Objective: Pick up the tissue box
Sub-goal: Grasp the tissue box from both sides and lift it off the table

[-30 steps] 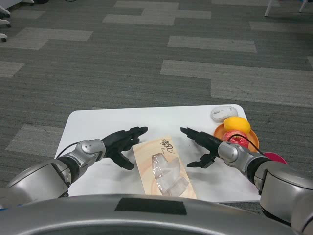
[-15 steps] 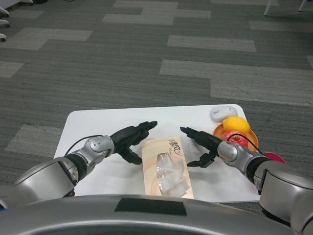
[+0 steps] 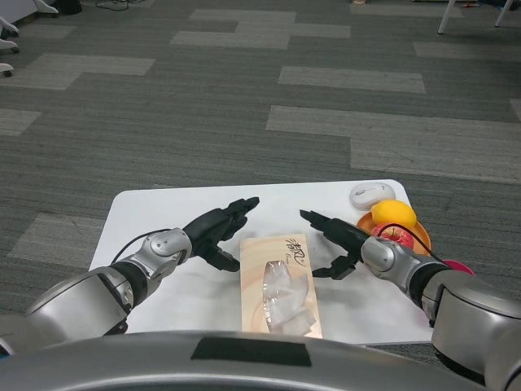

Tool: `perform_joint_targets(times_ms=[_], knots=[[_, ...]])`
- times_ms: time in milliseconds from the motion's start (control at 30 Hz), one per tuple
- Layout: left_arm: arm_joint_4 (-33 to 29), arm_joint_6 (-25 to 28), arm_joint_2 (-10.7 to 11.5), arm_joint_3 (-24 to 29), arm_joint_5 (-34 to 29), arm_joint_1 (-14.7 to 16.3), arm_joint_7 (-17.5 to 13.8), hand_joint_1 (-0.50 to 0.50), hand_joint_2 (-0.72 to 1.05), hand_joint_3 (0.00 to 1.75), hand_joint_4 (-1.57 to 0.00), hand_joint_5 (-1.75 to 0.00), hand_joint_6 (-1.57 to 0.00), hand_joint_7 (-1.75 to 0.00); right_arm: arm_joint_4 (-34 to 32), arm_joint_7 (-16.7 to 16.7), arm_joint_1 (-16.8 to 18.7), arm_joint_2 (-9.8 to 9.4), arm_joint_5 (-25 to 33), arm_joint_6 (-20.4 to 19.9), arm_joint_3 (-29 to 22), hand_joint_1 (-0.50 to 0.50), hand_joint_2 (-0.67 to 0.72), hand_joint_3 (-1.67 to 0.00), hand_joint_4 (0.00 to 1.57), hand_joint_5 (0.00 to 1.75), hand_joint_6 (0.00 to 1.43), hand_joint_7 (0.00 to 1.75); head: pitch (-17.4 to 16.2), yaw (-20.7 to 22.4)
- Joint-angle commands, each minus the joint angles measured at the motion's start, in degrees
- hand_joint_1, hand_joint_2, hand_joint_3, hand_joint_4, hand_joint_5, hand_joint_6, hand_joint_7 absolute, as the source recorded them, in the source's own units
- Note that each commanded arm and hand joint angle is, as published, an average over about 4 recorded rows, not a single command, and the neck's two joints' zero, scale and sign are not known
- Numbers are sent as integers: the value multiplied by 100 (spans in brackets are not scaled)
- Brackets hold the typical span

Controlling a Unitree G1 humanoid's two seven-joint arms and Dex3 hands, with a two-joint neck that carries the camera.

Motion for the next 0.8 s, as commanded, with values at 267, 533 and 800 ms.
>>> perform_joint_targets(times_ms=[267,533,800], knots=[[30,-37,-12,135,-393,-63,87,50,105,17,-4,0,0,0,-38,-146,-200,109,43,32,-94,-42,-54,-56,0,0,0,0,40,1],[26,-61,-41,343,-472,-91,140,50,105,15,-4,0,0,0,-38,-229,-292,155,43,32,-101,-42,-54,-56,0,0,0,0,73,34],[26,-61,-50,475,-547,-162,177,50,105,17,-4,0,0,0,-21,-322,-396,199,52,32,-134,-42,-54,-52,0,0,0,0,112,32]])
